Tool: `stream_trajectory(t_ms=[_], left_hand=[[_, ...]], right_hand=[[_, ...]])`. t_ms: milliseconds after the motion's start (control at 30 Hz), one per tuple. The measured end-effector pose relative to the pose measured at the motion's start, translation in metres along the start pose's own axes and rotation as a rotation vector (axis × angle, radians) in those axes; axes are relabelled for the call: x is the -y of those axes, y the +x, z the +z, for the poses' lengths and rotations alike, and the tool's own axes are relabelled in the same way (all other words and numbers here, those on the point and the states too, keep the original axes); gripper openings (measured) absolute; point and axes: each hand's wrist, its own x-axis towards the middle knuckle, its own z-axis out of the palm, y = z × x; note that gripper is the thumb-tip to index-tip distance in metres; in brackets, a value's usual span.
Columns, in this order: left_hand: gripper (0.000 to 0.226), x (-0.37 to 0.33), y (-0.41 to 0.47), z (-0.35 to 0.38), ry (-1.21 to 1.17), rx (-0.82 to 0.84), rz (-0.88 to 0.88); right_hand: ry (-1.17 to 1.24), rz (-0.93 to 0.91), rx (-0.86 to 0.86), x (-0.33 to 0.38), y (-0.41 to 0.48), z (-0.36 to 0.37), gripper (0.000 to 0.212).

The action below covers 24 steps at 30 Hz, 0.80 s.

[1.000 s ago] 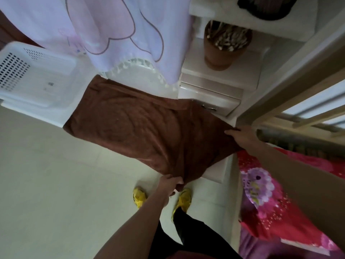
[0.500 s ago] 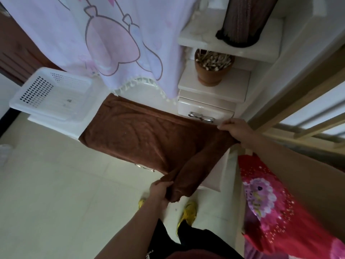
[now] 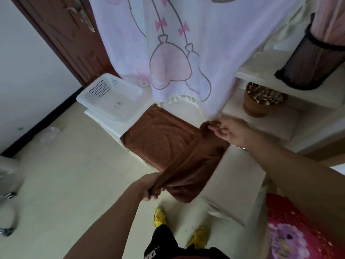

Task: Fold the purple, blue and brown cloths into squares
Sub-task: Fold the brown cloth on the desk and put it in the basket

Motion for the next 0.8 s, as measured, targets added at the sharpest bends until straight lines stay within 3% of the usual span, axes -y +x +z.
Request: stream_trajectory(t_ms=[67,200,267,367,500,600,633,700,800], left_hand=[[0.039,-0.009,-0.003,-0.019,0.038,0.028,0.019],[0.063,-0.028,-0.006,-0.053,0.022,0.078,0.038],[0.064,-0.040,-0.004,-0.071,0.059,0.099,0.070],[0.054,-0.059,0.006,-0.100,0.300,0.122,0.141],[0.059,-0.079,0.029,-0.132,0.555,-0.136,0.266],[0.032,-0.092,0.058,-0.163,0.644,-0.358,0.391],[0.028,-0.096,0.065,-0.173,0.617,-0.383,0.397],[0.027,-0.101,0.076,-0.192,0.581,-0.389,0.413],[0.028,-0.113,0.087,-0.217,0.566,-0.472,0.419]], right_hand=[[-0.202,-0.100,-0.046,0.004,0.010,0.018,0.033],[-0.526,-0.261,-0.176,0.004,0.031,0.051,0.007],[-0.618,-0.307,-0.222,0.005,0.050,0.069,0.012],[-0.974,-0.427,-0.304,0.014,0.081,0.093,0.020],[-1.201,-0.462,-0.327,0.023,0.115,0.128,0.027],[-1.207,-0.466,-0.249,0.022,0.148,0.160,0.025],[-1.194,-0.462,-0.222,0.020,0.159,0.170,0.027],[-1.222,-0.437,-0.216,0.016,0.181,0.185,0.008],[-1.278,-0.412,-0.251,0.010,0.216,0.208,0.016]])
